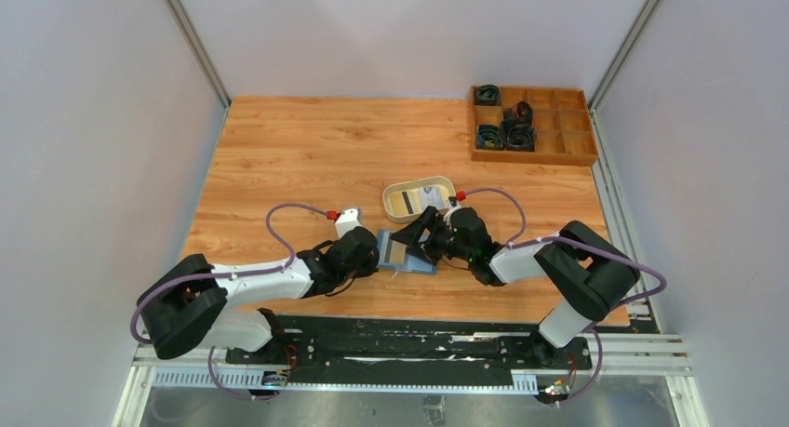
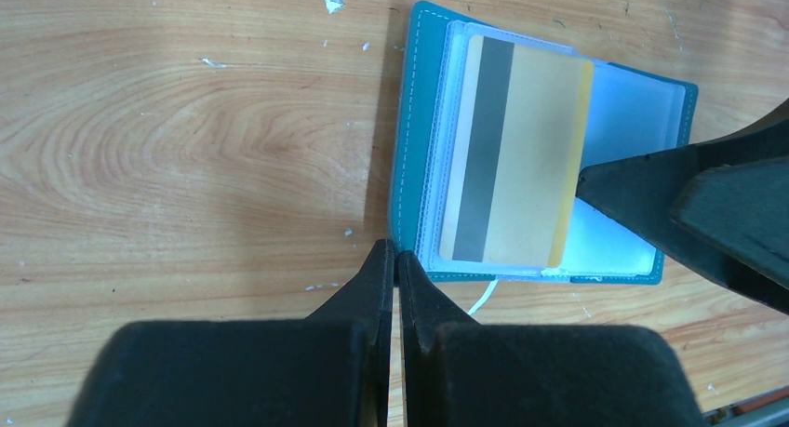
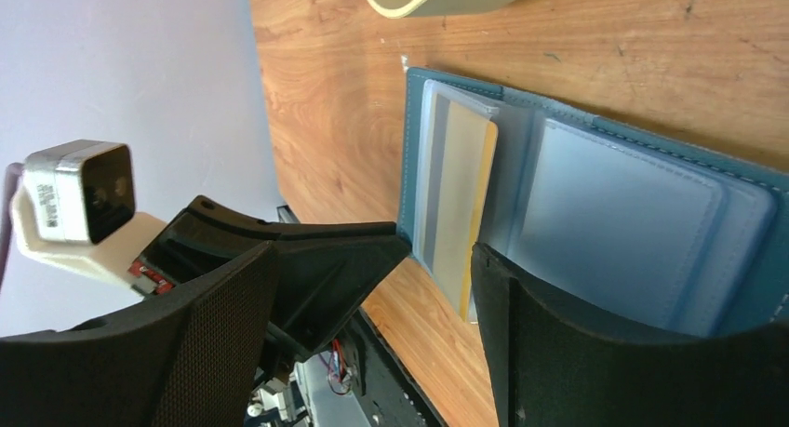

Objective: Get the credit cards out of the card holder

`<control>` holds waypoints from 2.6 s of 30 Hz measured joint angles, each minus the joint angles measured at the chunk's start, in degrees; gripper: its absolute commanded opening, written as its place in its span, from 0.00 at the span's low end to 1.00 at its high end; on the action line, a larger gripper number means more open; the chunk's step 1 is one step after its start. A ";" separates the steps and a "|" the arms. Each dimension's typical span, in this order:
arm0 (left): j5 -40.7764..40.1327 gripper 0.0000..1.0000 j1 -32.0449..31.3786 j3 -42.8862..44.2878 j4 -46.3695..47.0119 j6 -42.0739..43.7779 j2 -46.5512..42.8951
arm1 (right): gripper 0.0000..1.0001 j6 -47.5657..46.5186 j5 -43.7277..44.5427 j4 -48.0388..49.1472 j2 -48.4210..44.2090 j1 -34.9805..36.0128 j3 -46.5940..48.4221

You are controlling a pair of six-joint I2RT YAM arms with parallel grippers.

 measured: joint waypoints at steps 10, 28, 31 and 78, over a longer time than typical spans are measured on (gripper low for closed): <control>0.04 0.00 0.00 -0.42 0.59 -0.02 0.00 | 0.79 -1.01 0.04 -7.02 0.15 0.00 1.40; 0.15 0.00 0.00 -1.05 0.76 -0.04 -0.50 | 0.78 -0.20 -0.11 -3.58 2.80 0.07 1.22; 0.13 0.00 0.00 -1.05 0.76 -0.04 -0.50 | 0.77 -0.20 -0.35 -3.56 3.52 0.15 1.79; -0.98 0.00 0.22 -2.60 -1.40 -0.02 -2.03 | 0.75 1.22 -9.05 5.60 12.41 2.84 7.02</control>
